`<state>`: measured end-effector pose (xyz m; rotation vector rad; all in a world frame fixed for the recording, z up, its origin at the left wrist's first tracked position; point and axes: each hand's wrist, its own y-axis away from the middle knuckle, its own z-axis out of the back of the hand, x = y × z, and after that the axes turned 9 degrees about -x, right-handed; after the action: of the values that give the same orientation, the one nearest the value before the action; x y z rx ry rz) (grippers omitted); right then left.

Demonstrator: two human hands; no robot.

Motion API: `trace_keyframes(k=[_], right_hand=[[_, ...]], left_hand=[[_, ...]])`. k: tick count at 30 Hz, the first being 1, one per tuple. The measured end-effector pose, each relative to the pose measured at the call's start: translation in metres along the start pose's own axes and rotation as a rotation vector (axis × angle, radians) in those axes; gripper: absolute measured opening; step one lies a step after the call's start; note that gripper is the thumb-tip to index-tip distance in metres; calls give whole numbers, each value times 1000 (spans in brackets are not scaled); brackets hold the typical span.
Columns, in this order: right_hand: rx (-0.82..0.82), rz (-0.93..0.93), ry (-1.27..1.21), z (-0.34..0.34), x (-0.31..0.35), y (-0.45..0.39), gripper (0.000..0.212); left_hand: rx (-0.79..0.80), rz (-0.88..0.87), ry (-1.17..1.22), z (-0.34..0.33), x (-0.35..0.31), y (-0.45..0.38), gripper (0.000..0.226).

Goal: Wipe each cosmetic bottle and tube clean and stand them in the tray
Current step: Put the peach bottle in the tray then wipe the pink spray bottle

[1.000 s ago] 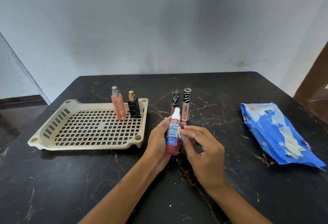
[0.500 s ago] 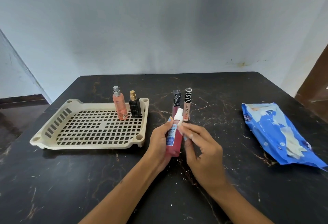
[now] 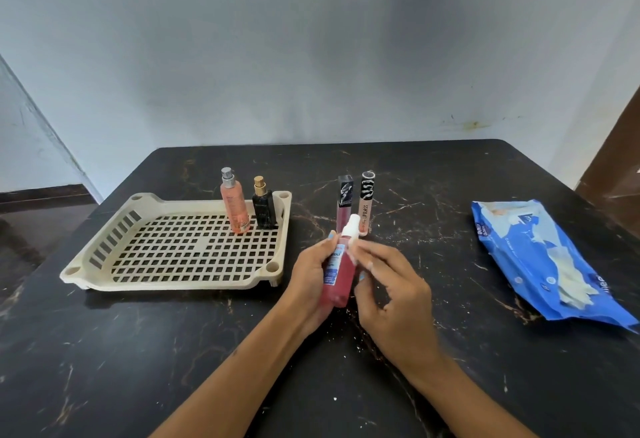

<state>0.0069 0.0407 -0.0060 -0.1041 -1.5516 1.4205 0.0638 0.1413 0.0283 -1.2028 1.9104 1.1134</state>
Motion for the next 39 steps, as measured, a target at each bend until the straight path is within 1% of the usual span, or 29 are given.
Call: trace_keyframes(k=[4,6,10,12,15,18,19,21,24,27,28,31,36,39], right_hand=[[72,156,-91,4,5,4,25],[70,154,-87,3,4,4,24],[99,81,0,-1,2,2,34],[123,99,-26,0,2,2,33],[128,239,-41,0,4,2,24],[130,447,30,0,3,3,18],[124,499,59,0,3,4,19],[109,564,98,0,3,4,20],[74,623,122,-1,8,3,11],[91,711,174,-1,10,3,6],[107,730,192,-2,9,4,8],[131,698,227,-4,7,6,19],[125,576,147,-1,7,6,12],[82,528,104,3,9,4,16]], left_hand=[[-39,73,64,6,-3,-5,48],[-34,96,79,7,-2,-6,46],[-8,73,93,3,-1,-4,36],[-18,73,92,4,-1,-4,39],[-10,102,149,7,-2,-6,47],[-13,121,218,9,-3,-7,42],[-14,130,226,8,-3,-7,41],[-19,164,235,9,-4,-6,40],[-24,229,248,9,-4,-7,41],[-15,262,282,9,-4,-6,42],[-8,258,294,9,-5,-6,42],[3,218,305,8,-9,-3,42],[-23,168,300,4,-11,1,40],[-39,124,269,3,-11,2,41]])
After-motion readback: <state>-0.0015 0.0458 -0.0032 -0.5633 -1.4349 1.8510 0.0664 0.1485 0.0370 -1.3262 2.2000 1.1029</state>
